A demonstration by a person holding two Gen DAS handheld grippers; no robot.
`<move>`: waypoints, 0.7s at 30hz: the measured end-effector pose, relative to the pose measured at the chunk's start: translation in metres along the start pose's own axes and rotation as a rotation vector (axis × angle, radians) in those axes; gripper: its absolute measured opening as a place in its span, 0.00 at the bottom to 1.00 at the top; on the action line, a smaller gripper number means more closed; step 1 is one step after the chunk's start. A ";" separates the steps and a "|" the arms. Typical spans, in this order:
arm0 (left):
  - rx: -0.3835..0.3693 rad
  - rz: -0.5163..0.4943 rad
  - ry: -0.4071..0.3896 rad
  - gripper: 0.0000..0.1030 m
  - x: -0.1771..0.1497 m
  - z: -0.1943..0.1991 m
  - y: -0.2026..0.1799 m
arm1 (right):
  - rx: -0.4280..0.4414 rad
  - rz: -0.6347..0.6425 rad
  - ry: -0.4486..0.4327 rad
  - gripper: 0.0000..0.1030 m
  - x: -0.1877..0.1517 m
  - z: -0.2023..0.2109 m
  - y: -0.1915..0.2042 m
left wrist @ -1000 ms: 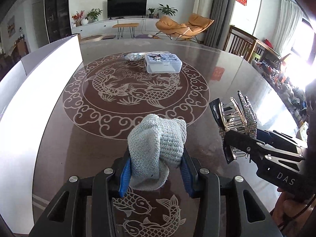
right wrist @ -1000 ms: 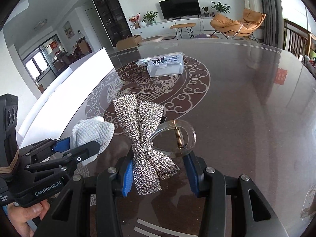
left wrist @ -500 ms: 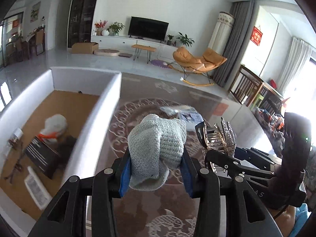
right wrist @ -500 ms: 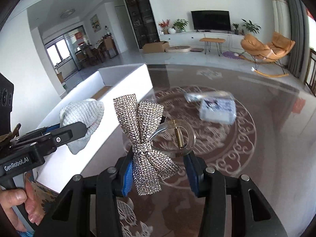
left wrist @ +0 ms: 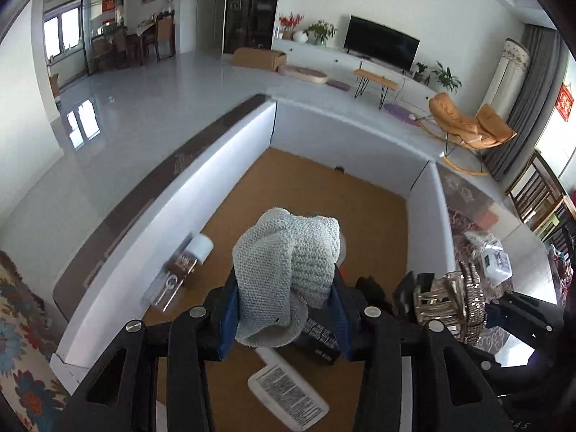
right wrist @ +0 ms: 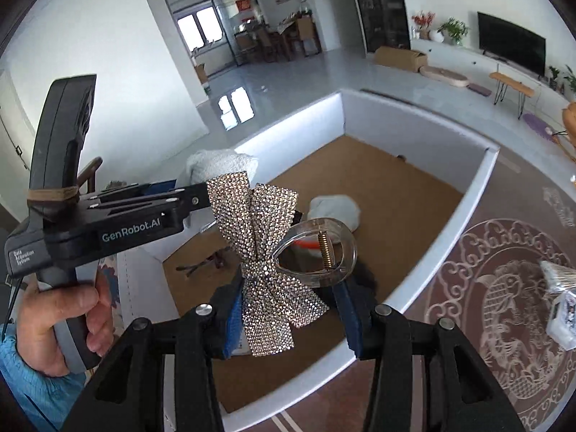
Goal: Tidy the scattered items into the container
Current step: 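Carry the bow clip and sock into the white box and open both grippers, then move both grippers back over the table toward the remaining items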
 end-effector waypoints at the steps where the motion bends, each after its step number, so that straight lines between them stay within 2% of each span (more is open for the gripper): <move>1: 0.021 0.000 0.026 0.48 -0.007 -0.007 0.004 | -0.001 0.013 0.033 0.45 -0.004 -0.015 0.005; 3: 0.043 0.007 0.076 0.59 -0.020 -0.019 0.009 | -0.026 0.025 0.088 0.48 -0.013 -0.037 0.013; 5: 0.047 0.015 0.110 0.63 -0.030 -0.027 0.011 | 0.014 -0.013 0.160 0.58 -0.021 -0.052 0.013; 9: 0.033 -0.013 0.103 0.65 -0.042 -0.025 0.006 | -0.002 0.031 0.112 0.61 -0.025 -0.043 0.021; 12: 0.011 -0.061 0.102 0.69 -0.044 -0.022 -0.009 | -0.052 0.027 0.056 0.61 -0.021 -0.026 0.013; 15: 0.029 -0.126 0.125 0.69 -0.047 -0.027 -0.028 | -0.060 -0.033 0.014 0.61 -0.022 -0.004 0.000; 17: 0.062 -0.161 0.098 0.69 -0.047 -0.025 -0.036 | -0.050 -0.067 -0.006 0.61 -0.029 0.008 -0.008; 19: 0.082 -0.169 0.079 0.69 -0.048 -0.021 -0.037 | -0.056 -0.084 -0.022 0.61 -0.038 0.024 -0.013; 21: 0.078 -0.161 0.100 0.69 -0.051 -0.022 -0.035 | -0.072 -0.095 -0.030 0.61 -0.048 0.040 -0.017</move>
Point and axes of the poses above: each gripper's, at about its wrist camera, not at the fingertips, and z roughly against the way its jaws point, y to its left, x to its top, the point moved 1 cm from there along -z, roughly the way its jaws point, and after that the axes turned 4 degrees about z, right-handed, at the moved point
